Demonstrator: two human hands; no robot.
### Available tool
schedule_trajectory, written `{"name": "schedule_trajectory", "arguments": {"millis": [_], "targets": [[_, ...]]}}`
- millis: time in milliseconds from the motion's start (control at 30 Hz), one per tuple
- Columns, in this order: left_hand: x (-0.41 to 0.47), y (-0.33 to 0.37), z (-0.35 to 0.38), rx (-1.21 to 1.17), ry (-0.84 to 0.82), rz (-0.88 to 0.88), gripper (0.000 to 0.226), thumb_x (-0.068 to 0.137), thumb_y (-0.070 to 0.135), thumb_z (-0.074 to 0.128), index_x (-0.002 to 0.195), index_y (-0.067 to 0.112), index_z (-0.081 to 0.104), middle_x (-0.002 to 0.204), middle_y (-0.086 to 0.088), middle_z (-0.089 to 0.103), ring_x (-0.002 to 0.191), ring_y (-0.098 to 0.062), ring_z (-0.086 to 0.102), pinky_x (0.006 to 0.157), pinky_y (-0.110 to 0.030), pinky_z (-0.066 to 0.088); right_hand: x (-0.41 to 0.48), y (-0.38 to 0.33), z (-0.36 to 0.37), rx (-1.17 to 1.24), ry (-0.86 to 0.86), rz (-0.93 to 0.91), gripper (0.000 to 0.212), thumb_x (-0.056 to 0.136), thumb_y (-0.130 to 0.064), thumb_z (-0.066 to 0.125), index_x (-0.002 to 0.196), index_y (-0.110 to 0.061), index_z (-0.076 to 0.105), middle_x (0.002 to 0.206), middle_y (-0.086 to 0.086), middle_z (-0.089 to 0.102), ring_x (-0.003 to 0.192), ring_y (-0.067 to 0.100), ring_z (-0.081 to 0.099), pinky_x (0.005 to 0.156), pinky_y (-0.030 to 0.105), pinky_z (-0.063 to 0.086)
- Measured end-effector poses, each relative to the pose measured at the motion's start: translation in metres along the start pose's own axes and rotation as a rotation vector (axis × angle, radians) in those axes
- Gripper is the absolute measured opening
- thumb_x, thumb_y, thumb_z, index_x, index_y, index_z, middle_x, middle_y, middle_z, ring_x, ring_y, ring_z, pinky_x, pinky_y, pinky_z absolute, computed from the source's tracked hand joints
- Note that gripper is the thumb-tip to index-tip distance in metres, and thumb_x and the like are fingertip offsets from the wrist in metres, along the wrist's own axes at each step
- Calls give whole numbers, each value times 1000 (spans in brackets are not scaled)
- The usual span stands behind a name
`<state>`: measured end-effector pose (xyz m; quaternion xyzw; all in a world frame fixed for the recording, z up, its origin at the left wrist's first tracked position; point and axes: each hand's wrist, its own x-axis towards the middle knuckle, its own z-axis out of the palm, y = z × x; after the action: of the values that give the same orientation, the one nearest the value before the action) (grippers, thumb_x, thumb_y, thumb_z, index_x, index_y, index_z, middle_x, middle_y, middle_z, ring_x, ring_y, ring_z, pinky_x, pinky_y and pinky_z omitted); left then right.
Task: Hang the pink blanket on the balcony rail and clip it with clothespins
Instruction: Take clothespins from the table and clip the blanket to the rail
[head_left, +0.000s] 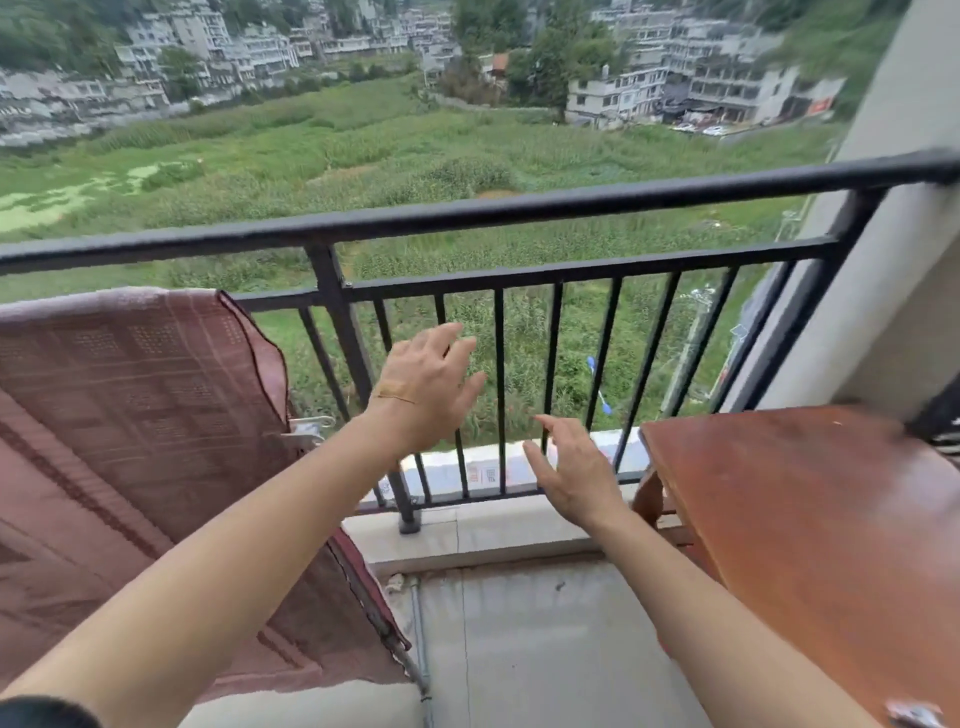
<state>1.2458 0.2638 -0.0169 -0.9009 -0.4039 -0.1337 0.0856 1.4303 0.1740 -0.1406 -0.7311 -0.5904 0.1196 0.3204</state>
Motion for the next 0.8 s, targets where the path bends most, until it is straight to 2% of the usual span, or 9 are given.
{"name": "schedule_trajectory", "arguments": {"millis": [167, 267, 400, 567, 800], "targets": [[-7, 80, 69, -124, -111, 200, 66, 97, 53, 23, 152, 18, 25, 160, -13, 19, 146, -31, 23, 115, -50, 27, -91, 85, -41, -139, 140, 417, 39, 97, -40, 51, 133, -24, 54, 132, 3, 52, 120, 28, 54, 96, 38, 44], [-13, 134, 99, -163, -212, 327, 67, 99, 53, 29, 155, 19, 17, 163, -12, 8, 148, -30, 14, 116, -50, 20, -155, 121, -69, -216, 222, 626, 43, 96, -41, 51, 136, -25, 53, 134, 3, 52, 121, 27, 54, 100, 38, 44], [-25, 209, 124, -249, -322, 438, 66, 98, 54, 34, 154, 22, 20, 163, -11, 11, 148, -29, 15, 117, -50, 19, -225, 156, -101, -248, 269, 833, 45, 96, -39, 52, 139, -23, 50, 136, 5, 52, 125, 25, 52, 100, 37, 44], [-40, 294, 154, -277, -448, 566, 68, 100, 52, 34, 156, 19, 15, 164, -11, 5, 150, -28, 10, 118, -48, 17, -284, 203, -115, -194, 196, 1041, 47, 95, -36, 52, 141, -24, 47, 141, 5, 47, 130, 26, 48, 101, 37, 42], [-61, 398, 215, -270, -707, 577, 65, 101, 51, 27, 156, 22, 7, 164, -6, -8, 150, -25, -3, 120, -47, 10, -328, 287, -122, -180, 39, 1225, 53, 94, -37, 53, 144, -21, 42, 139, 5, 46, 127, 27, 49, 98, 38, 43]]}}
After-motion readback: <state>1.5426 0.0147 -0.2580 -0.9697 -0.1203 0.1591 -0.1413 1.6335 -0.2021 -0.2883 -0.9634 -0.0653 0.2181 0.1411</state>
